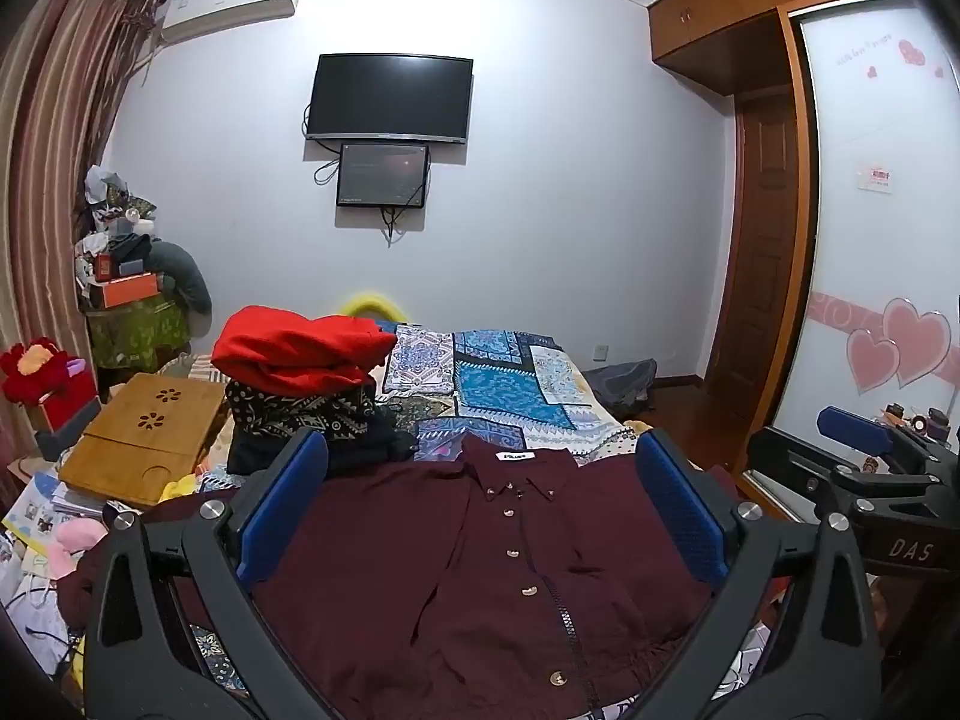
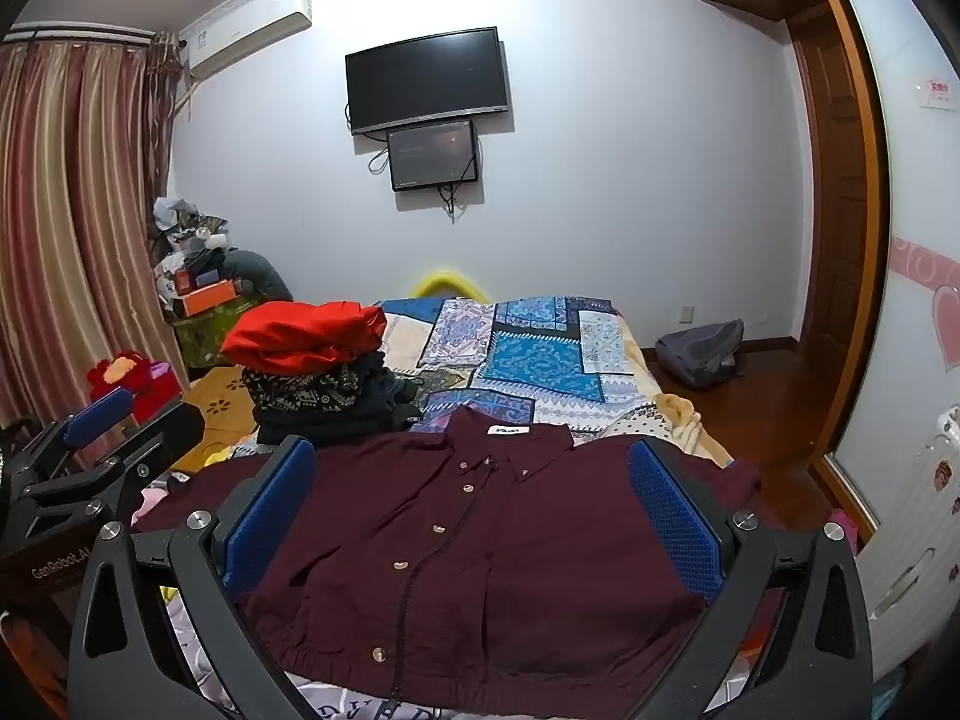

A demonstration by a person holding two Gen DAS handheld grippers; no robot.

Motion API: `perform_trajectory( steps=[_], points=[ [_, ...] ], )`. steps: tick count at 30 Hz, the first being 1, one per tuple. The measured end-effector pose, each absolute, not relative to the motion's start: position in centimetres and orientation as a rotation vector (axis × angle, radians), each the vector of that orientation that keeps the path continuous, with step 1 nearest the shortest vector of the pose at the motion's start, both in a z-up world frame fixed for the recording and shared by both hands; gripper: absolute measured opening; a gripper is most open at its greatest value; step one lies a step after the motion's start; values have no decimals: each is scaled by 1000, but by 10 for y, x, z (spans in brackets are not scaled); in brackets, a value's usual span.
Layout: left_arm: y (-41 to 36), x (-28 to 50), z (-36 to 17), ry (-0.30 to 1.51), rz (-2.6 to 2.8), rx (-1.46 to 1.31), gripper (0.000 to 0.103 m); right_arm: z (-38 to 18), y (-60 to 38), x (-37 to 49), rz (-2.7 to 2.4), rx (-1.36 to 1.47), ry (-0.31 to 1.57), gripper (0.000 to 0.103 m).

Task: Fold large clothes

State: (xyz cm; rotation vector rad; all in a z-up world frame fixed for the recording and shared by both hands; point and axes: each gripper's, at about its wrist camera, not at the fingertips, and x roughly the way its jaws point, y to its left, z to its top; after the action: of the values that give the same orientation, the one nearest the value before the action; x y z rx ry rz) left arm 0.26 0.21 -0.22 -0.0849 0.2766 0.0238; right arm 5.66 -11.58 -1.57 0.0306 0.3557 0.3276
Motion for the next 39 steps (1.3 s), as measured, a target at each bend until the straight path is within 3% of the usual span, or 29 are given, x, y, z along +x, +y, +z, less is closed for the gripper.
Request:
perform_trajectory(
  steps=[39],
  points=[
    [5,7,-6,281,27,-84,103,-17,-112,59,330,37,363,103]
  ],
)
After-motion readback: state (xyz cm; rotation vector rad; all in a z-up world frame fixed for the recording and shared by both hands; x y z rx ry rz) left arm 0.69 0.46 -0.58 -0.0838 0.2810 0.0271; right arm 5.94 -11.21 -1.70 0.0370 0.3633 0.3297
